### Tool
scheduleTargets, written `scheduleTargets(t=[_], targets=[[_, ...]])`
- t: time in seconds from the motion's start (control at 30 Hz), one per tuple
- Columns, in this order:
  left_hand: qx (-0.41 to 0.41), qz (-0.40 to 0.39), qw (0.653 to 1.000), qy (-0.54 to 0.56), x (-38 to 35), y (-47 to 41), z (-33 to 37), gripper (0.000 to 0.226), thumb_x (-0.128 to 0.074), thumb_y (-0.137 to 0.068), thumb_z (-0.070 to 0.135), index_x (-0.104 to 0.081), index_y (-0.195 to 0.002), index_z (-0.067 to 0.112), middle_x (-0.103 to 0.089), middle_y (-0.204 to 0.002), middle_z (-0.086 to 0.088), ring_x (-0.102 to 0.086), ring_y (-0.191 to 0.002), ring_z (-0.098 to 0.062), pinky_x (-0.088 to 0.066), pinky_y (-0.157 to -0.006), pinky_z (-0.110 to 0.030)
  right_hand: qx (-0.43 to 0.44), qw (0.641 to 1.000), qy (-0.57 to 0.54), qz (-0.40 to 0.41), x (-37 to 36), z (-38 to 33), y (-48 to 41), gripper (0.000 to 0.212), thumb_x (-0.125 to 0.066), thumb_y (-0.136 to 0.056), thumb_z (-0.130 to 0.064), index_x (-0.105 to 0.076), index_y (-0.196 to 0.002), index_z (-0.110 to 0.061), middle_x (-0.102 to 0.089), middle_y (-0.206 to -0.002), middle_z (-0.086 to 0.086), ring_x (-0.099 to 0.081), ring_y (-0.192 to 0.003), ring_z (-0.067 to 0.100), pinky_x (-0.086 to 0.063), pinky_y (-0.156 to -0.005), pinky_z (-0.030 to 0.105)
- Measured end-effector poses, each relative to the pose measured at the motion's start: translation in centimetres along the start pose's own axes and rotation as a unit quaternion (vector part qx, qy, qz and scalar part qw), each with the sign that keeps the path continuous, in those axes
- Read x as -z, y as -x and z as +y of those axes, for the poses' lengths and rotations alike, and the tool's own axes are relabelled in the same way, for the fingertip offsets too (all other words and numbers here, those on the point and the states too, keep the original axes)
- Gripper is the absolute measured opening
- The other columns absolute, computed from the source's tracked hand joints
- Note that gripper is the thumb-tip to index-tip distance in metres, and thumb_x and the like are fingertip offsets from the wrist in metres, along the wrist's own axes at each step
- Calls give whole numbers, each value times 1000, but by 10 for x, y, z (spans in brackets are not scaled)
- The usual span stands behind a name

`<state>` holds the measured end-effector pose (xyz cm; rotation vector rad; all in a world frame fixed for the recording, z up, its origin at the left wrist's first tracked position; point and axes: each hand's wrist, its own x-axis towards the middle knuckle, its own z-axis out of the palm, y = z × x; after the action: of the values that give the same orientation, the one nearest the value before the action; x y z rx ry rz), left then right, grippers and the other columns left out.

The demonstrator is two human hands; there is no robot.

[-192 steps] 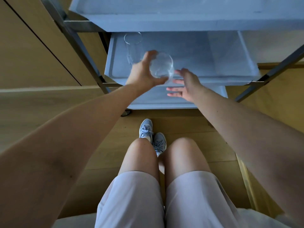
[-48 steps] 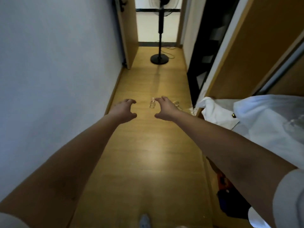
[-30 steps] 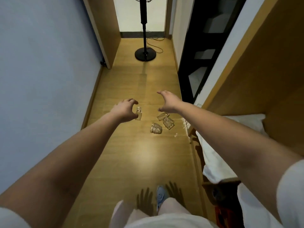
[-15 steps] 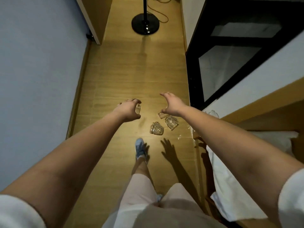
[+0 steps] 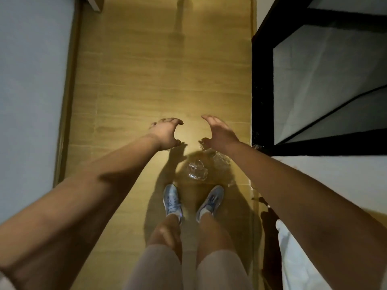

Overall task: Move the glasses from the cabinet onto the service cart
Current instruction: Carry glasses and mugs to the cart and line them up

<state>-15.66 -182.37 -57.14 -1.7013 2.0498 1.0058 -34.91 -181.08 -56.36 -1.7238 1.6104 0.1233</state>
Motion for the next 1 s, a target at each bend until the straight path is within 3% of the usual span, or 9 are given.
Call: scheduleTargets(t=[0.13, 0.33, 0.4, 0.47, 0.6, 0.7, 0.9, 1.0], targets=[[21, 14, 998, 49, -71, -64, -34, 72, -71, -79, 29, -36, -142, 25, -39, -149, 0, -35, -137, -20, -32, -109, -42, 11, 1000, 3, -28, -61, 53, -68, 77, -66, -85, -17, -24, -149, -23, -27, -154, 2, -24, -142, 21, -32, -110, 42], [80, 62, 983, 155, -180, -134, -88, 80, -78, -73, 24, -37, -142, 15, -40, -146, -9, -40, -132, -28, -35, -107, -39, -31, 998, -43, -33, -168, 129, -141, 78, -70, -81, -22, -29, -147, -26, -40, -147, -1, -37, -136, 18, -28, -113, 33], [102, 73, 976, 177, -216, -160, -106, 82, -77, -74, 21, -34, -143, 13, -37, -148, -9, -36, -135, -28, -33, -109, -37, -49, 998, -49, -1, -203, 158, -165, 83, -74, -78, -27, -29, -147, -25, -39, -148, 1, -34, -137, 20, -29, -113, 36], [127, 71, 972, 182, -248, -184, -123, 87, -76, -74, 20, -29, -146, 18, -28, -153, -5, -30, -139, -26, -30, -112, -37, -63, 997, -33, 25, -234, 186, -187, 87, -77, -75, -33, -28, -148, -25, -32, -152, 1, -28, -140, 22, -31, -112, 41], [168, 70, 970, 162, -302, -221, -155, 96, -74, -77, 16, -15, -150, 33, 0, -161, 0, -8, -146, -26, -22, -117, -42, -107, 994, 29, -4, -283, 233, -223, 87, -71, -79, -45, -20, -149, -32, -14, -159, -2, -7, -147, 20, -10, -115, 48], [177, 89, 969, 146, -329, -242, -180, 97, -74, -78, 15, -13, -150, 38, 15, -159, 3, 2, -146, -34, -19, -117, -50, -110, 993, 41, -5, -311, 255, -244, 85, -68, -80, -48, -20, -149, -33, -12, -159, -3, -3, -147, 21, -9, -114, 50], [151, 91, 977, 124, -356, -275, -212, 98, -75, -77, 12, -16, -149, 42, 19, -158, 2, 1, -145, -38, -20, -115, -56, -77, 985, 144, 55, -353, 278, -266, 66, -62, -84, -38, -37, -144, -25, -21, -157, 1, 0, -148, 21, 1, -114, 59], [131, 95, 975, 156, -363, -283, -206, 104, -83, -68, 27, -19, -147, 41, 18, -158, -3, -6, -145, -37, -22, -116, -50, -75, 983, 142, 92, -362, 273, -270, 50, -58, -85, -33, -50, -133, -20, -29, -154, 1, -3, -148, 22, 3, -113, 58]])
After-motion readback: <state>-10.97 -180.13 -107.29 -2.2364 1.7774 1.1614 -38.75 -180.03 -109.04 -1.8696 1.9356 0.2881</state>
